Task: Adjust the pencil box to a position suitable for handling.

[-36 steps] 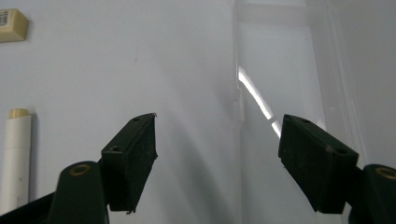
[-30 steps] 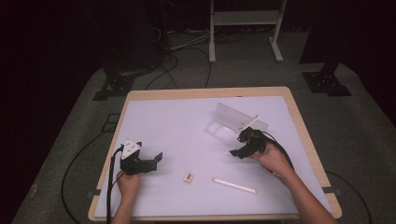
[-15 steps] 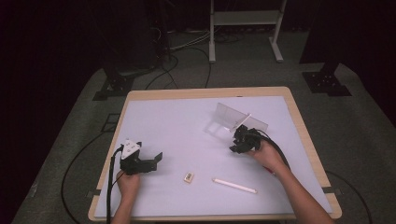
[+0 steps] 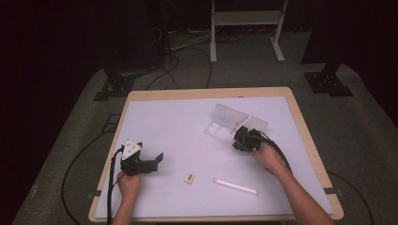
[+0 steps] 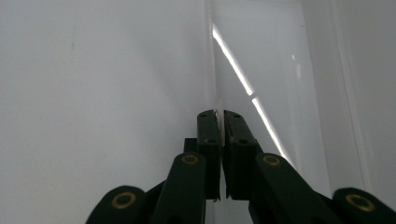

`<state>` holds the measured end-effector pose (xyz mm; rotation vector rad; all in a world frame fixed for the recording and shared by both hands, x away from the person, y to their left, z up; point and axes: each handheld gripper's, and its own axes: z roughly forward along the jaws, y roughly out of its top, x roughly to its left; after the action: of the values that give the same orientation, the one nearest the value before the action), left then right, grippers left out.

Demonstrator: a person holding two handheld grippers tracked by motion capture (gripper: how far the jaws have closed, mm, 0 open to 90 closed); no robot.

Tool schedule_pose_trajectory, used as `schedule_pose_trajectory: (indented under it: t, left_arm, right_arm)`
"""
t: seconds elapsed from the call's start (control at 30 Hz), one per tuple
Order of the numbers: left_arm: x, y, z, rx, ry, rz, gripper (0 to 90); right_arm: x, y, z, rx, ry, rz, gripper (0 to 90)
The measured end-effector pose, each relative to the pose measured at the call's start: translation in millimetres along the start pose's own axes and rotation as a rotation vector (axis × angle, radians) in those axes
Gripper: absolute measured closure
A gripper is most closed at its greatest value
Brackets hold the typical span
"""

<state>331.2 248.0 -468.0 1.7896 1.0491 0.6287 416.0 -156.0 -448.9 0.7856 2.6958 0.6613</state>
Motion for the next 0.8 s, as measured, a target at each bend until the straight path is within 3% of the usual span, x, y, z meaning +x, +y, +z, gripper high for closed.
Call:
schedule_pose_trajectory:
  t: [0.3,0.5,0.8]
  left_arm:
    - [0.1,0.0,0.1,0.0,0.001,-0.001,0.0]
    - [0.1,0.0,0.1,0.0,0.001,-0.001,0.0]
    - [-0.1,0.0,0.1,0.001,0.002,0.001,0.0]
  right_arm:
    - [-3.5,-0.5,-9.2,-0.075,-0.012,0.018,86.9]
    - [-1.9,0.6,-20.6,-0.145,0.015,0.035,86.9]
    - [20.9,6.5,-32.7,-0.202,0.101,-0.034,86.8]
